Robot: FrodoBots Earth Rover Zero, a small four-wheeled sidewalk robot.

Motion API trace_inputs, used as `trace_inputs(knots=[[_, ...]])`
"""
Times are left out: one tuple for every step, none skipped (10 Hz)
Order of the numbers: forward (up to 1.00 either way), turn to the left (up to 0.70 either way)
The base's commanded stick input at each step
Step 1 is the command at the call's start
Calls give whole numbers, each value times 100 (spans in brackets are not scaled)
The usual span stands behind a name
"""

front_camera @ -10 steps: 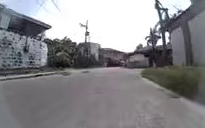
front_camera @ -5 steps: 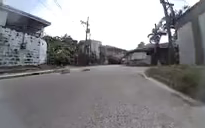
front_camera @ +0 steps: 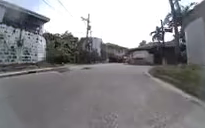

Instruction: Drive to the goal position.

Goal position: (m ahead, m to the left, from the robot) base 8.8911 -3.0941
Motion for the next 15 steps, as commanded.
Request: trace_inputs(knots=[[100, -2], [100, -2], [100, -3], [100, -3], [100, -3], [100, -3], [100, -3], [100, -3], [100, -4], [100, -3], [100, -3], [100, -17], [100, -37], [100, -40], [100, -40]])
